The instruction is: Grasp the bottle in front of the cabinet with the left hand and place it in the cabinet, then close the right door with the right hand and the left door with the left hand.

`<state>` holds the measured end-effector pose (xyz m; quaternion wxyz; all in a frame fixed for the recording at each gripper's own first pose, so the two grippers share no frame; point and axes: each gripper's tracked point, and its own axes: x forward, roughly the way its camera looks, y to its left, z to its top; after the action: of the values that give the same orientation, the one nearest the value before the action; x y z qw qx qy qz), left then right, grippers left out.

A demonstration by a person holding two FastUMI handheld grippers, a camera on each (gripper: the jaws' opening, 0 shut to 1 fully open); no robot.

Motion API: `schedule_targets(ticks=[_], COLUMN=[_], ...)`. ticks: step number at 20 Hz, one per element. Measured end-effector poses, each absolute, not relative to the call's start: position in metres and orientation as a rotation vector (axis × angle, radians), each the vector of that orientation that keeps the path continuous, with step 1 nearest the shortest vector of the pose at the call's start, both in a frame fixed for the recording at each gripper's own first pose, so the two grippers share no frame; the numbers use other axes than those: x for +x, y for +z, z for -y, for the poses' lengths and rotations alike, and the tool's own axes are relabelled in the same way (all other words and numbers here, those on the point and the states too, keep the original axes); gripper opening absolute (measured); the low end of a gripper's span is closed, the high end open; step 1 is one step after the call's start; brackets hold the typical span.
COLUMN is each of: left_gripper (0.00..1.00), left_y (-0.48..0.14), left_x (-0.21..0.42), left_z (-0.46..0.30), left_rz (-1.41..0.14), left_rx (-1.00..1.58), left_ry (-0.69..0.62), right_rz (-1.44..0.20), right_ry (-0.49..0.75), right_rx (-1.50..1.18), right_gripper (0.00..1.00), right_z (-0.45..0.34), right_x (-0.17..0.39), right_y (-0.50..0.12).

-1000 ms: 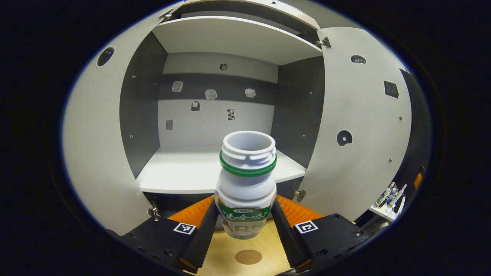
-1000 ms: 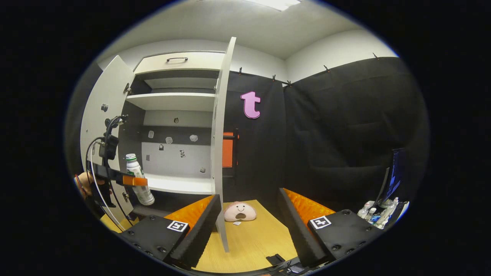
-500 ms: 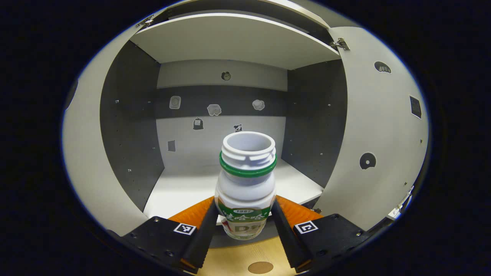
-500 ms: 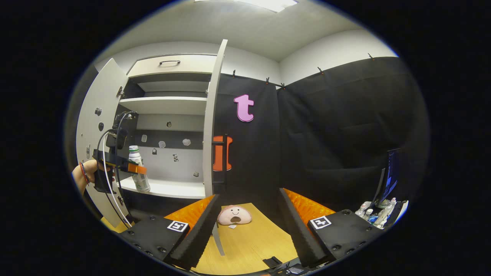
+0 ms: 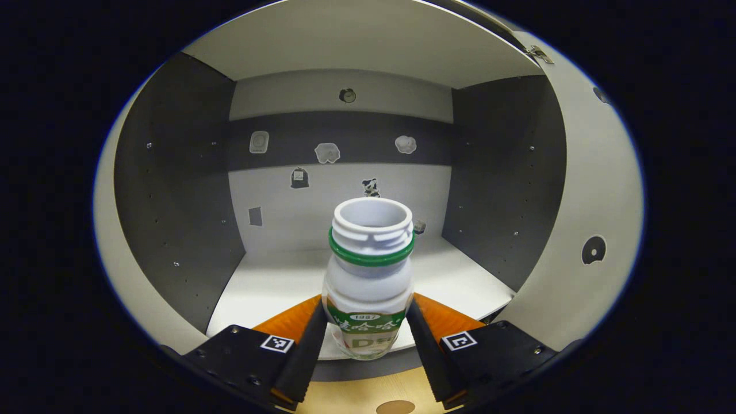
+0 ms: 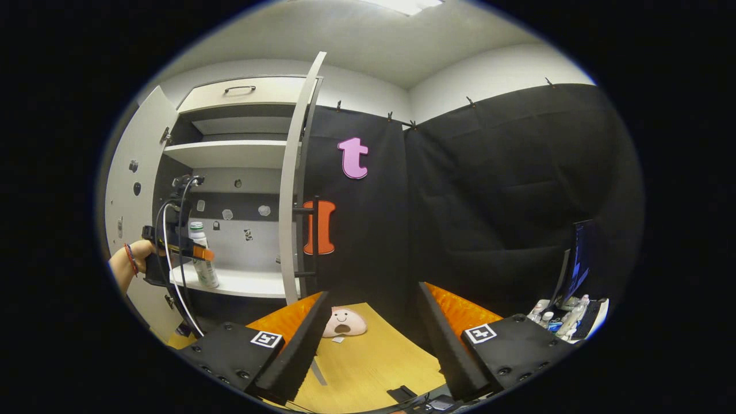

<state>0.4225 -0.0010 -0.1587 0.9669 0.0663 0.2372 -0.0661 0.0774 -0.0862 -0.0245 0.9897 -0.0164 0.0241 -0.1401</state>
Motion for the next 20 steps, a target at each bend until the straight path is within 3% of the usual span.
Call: schedule_targets(ticks=[8, 12, 20], left_gripper=[0.81, 0.91, 0.97], left_y=[-0.166, -0.16, -0.113], left_x=[0.443, 0.441, 0.4], left_z=[0.003, 0.003, -0.01], left_rz=[-0.484, -0.464, -0.36], left_rx=[0.17, 0.173, 0.195], left_ry=[-0.097, -0.086, -0.065], right_rz=[-0.063, -0.065, -0.059], right_ry=[-0.296, -0.295, -0.265], right_rx=[-0.033, -0.031, -0.037], right_gripper=[0.99, 0.99, 0.99], right_z=[0.093, 0.093, 0.082], right_x=[0.087, 0.089, 0.088], right_y=[-0.031, -0.034, -0.032])
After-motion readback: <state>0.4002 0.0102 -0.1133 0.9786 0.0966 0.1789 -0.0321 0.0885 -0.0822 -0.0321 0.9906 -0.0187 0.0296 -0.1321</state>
